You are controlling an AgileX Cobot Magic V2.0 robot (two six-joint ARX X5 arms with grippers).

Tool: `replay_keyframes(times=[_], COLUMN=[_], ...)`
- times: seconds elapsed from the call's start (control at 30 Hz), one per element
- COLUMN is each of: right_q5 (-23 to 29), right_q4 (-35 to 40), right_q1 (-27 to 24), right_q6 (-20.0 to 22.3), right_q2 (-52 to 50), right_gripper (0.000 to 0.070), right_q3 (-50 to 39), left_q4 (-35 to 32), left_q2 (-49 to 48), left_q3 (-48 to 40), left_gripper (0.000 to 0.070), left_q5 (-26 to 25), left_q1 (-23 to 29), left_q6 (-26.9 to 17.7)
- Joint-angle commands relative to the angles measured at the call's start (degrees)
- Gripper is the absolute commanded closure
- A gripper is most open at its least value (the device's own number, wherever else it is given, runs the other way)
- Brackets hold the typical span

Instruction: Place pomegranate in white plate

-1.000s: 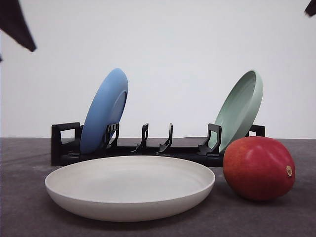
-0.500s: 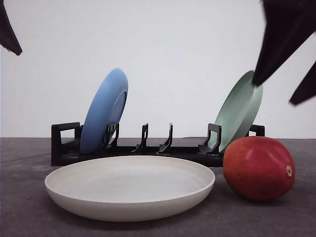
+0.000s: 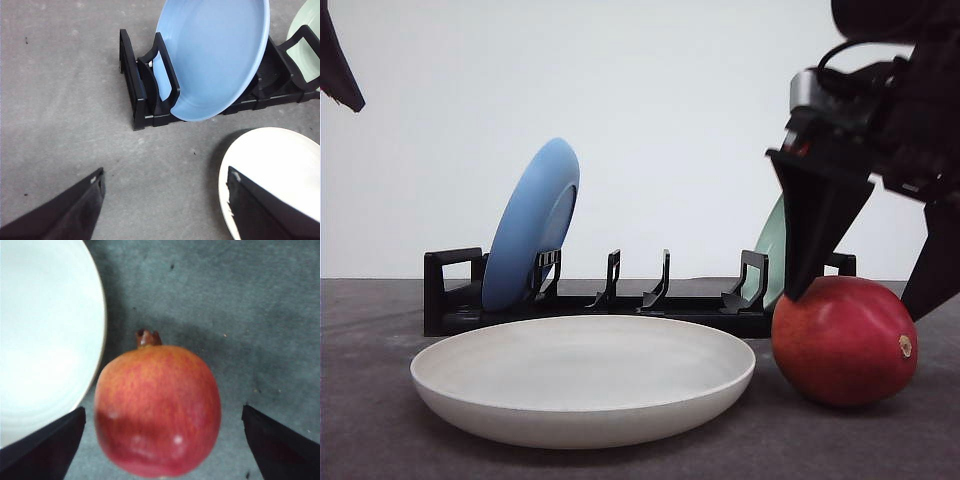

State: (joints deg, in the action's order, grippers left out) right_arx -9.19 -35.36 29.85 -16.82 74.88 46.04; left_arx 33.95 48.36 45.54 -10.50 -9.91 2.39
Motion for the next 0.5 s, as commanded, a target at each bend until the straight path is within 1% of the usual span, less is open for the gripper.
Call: replay_keyframes(times=[0.0,0.23,0.3,0.4,0.47], right_q5=[0.00,-0.57,-1.01,-1.51,-1.44], right_q4=[0.59,1.60,1.87,2.39,2.36], right_q1=[0.37,0.41,0.42,0.42,0.42], right_q6=[-0.59,-0.66,-0.83,-1.22,-1.22], right_q2=[1.64,4.90,5.31,5.98,6.17], right_gripper=[0.0062,0.0074,0.0098,0.0172,0.0203], right_q3=[1.22,1.22,1.22,1.22,1.22], left_q4=[-0.74,-0.74,-0.72,-0.72,-0.72], left_q2=[0.31,0.31,0.31,0.31,0.31], left_q3=[0.42,0.42,0.42,0.42,0.42], left_gripper=[0.0231,0.0231,0.0231,0.0231,0.0231], left_q5=[-0.28,-0.28,-0.28,-0.28,-0.28], left_q1=[-0.07,-0.07,-0.07,-0.07,-0.07], left_q6=[0.00,0.00,0.00,0.00,0.00])
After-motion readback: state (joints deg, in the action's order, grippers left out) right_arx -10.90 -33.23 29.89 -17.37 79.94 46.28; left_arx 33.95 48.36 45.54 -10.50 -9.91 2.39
